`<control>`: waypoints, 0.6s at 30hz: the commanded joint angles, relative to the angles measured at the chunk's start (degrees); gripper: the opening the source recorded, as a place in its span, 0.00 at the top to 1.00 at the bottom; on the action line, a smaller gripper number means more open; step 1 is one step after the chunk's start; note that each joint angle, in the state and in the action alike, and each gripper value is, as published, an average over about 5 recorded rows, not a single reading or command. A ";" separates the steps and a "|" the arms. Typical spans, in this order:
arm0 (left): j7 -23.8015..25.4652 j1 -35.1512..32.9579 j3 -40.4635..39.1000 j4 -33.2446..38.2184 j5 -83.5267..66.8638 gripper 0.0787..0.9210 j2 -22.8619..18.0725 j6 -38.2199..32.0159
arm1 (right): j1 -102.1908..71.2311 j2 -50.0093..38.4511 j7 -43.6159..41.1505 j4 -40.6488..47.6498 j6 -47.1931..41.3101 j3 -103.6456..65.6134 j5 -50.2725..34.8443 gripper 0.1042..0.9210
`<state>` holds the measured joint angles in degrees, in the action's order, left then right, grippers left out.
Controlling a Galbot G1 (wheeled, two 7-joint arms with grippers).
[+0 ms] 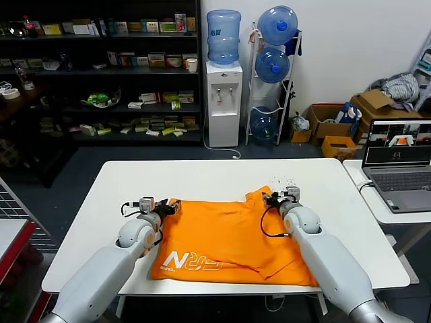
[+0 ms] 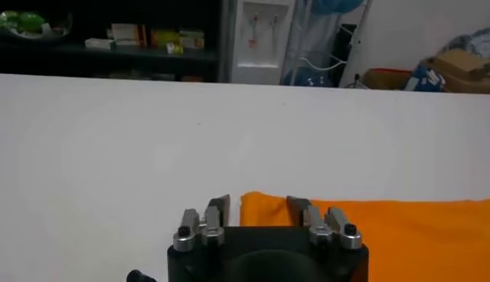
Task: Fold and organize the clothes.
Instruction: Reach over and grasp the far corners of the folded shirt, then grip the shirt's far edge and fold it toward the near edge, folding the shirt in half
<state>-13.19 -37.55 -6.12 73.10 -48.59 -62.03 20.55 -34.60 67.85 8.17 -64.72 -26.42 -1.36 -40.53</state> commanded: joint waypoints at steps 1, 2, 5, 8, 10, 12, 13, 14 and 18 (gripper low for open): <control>-0.12 0.26 -0.55 0.59 -0.07 0.53 0.14 0.19 | 0.11 0.08 0.14 -0.13 -0.59 0.23 -0.32 0.65; -0.13 0.28 -0.59 0.58 -0.06 0.57 0.12 0.15 | 0.05 0.07 0.21 -0.23 -0.54 0.24 -0.39 0.68; -0.12 0.22 -0.58 0.63 -0.06 0.68 0.08 -0.04 | -0.15 0.00 0.26 -0.44 -0.12 0.27 -0.51 0.78; -0.11 0.09 -0.53 0.67 0.05 0.78 0.07 -0.56 | -0.40 -0.09 0.28 -0.83 0.92 0.23 -0.77 0.88; -0.06 -0.02 -0.39 0.73 0.22 0.84 0.07 -1.12 | -0.63 -0.17 0.33 -1.40 1.99 0.14 -1.08 0.94; 0.04 -0.21 -0.09 0.96 0.43 0.91 0.08 -1.80 | -0.97 -0.34 0.39 -2.24 3.20 -0.01 -1.56 0.97; 0.11 -0.38 0.11 1.21 0.51 0.94 0.10 -2.12 | -1.21 -0.49 0.46 -2.83 3.71 -0.10 -1.89 0.98; 0.15 -0.60 0.33 1.63 0.58 0.96 0.15 -2.44 | -1.52 -0.72 0.56 -3.53 4.17 -0.20 -2.29 0.98; 0.30 -2.51 2.03 4.76 1.19 0.98 0.66 -3.59 | -3.94 -2.50 1.37 -8.06 5.26 -0.88 -4.23 0.98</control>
<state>-12.99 -38.56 -5.40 74.88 -47.81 -61.71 18.39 -37.11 66.20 9.40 -68.83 -23.20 -2.16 -43.41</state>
